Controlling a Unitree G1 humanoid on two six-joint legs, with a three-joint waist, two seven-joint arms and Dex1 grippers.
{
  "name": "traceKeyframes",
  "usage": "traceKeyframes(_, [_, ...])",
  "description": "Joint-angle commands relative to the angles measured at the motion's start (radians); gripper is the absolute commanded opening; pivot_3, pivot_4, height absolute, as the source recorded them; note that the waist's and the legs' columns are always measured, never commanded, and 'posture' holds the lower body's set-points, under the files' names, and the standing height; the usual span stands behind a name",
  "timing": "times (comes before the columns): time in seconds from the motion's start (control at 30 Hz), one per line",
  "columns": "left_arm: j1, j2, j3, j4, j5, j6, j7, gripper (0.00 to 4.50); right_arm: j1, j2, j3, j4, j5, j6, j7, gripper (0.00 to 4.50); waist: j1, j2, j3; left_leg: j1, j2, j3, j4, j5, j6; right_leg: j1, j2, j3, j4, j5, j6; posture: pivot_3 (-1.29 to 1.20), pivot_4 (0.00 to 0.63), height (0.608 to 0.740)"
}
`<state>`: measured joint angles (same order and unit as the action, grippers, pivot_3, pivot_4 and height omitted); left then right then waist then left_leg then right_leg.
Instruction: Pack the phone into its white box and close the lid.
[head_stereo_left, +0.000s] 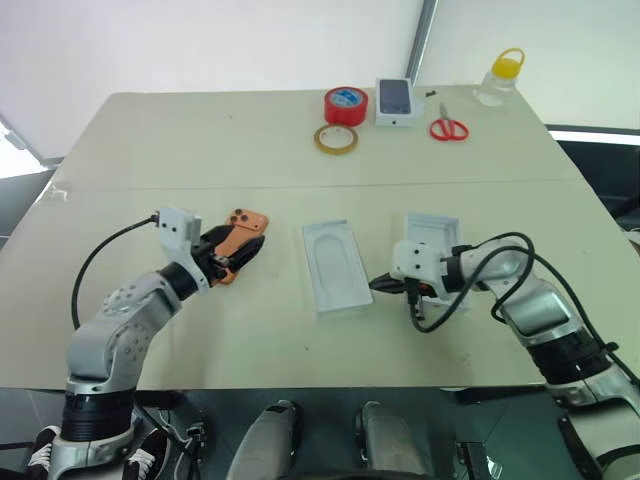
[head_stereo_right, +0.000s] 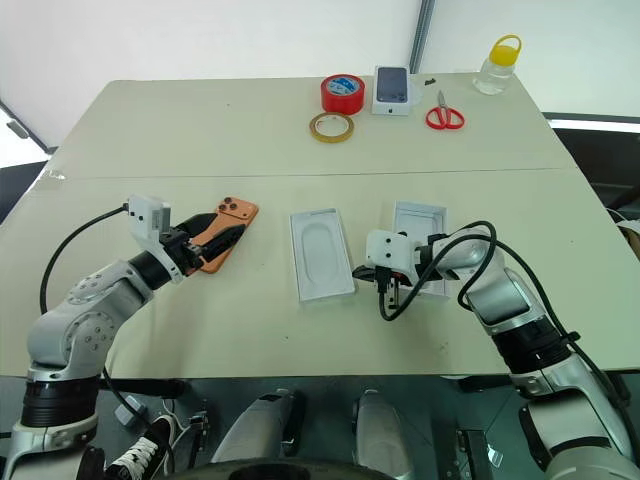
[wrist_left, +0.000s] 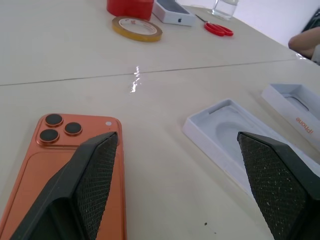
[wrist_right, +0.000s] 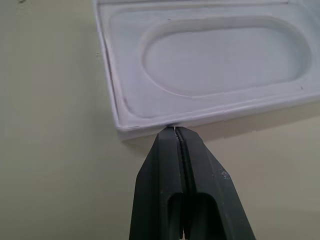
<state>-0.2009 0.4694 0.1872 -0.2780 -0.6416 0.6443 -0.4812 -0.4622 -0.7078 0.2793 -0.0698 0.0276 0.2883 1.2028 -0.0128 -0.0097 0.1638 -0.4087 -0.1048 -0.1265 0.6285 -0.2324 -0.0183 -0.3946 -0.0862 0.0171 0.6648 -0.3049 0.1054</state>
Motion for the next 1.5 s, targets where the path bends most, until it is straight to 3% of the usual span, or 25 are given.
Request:
traceKeyframes(0.03, [-0.014,0.003,0.015,-0.017,0.004,-0.016,-0.003,4.01,-0.002,0.039,0.012,-0.063,0.033,0.027,-0.015,0.02,0.000,0.000,0.000,0.000,0.000,0.000,0.000,0.000,0.000,0.000,0.000,0.000,0.000,0.000,0.000,0.00,0.150,0.740])
traceKeyframes(0.17, [-0.009,0.001,0.018,-0.015,0.005,-0.017,-0.002,4.01,-0.026,0.115,0.018,-0.049,0.040,0.054,-0.071,0.02,0.000,0.000,0.000,0.000,0.000,0.000,0.000,0.000,0.000,0.000,0.000,0.000,0.000,0.000,0.000,0.00,0.150,0.740])
traceKeyframes(0.3, [-0.005,0.007,0.022,-0.021,0.011,-0.016,0.003,4.01,-0.024,0.114,0.071,0.018,-0.052,-0.045,-0.106,0.02,0.002,0.000,0.000,0.000,0.000,0.000,0.000,0.000,0.000,0.000,0.000,0.000,0.000,0.000,0.000,0.00,0.150,0.740])
traceKeyframes(0.6, [-0.009,0.068,0.095,0.044,-0.021,0.055,-0.019,4.01,-0.163,0.113,-0.030,0.120,-0.008,-0.049,-0.136,0.02,-0.004,0.000,0.000,0.000,0.000,0.000,0.000,0.000,0.000,-0.001,0.001,0.000,0.001,0.000,0.000,0.00,0.150,0.740])
traceKeyframes(0.7, [-0.049,0.120,0.127,0.137,-0.031,0.072,-0.055,4.01,-0.224,0.176,-0.051,0.149,0.007,-0.034,-0.187,0.02,-0.005,0.000,0.000,0.000,0.002,0.000,-0.001,0.000,-0.001,-0.001,0.003,0.000,0.001,0.000,-0.001,0.00,0.150,0.740])
traceKeyframes(0.83, [-0.161,0.209,0.149,0.370,-0.041,0.127,-0.147,4.01,-0.286,0.350,0.008,0.165,-0.016,-0.005,-0.286,0.02,-0.004,0.000,0.000,0.000,0.002,-0.001,-0.001,0.001,-0.002,-0.002,0.004,0.000,0.001,0.001,-0.001,0.00,0.150,0.740])
traceKeyframes(1.07, [-0.301,0.311,0.009,0.688,0.089,0.083,-0.357,4.01,-0.328,0.579,0.139,0.249,-0.137,0.038,-0.465,0.02,-0.006,0.000,0.000,-0.001,0.001,-0.001,-0.002,0.005,-0.009,-0.008,0.004,0.000,0.002,0.001,-0.002,0.00,0.150,0.740])
traceKeyframes(1.27, [-0.451,0.287,-0.037,0.977,0.150,0.048,-0.496,4.01,-0.372,0.674,0.232,0.400,-0.210,0.155,-0.499,0.02,-0.006,-0.002,-0.001,-0.001,0.002,-0.001,-0.002,0.006,-0.010,-0.010,0.005,0.001,0.005,0.001,-0.002,0.00,0.150,0.740])
traceKeyframes(1.5, [-0.522,0.252,-0.129,1.132,0.233,0.110,-0.650,4.01,-0.438,0.757,0.237,0.550,-0.236,0.222,-0.538,0.02,-0.021,-0.002,-0.001,-0.001,0.001,-0.001,-0.002,0.006,-0.011,-0.011,0.005,0.001,0.008,0.001,-0.002,0.00,0.150,0.740])
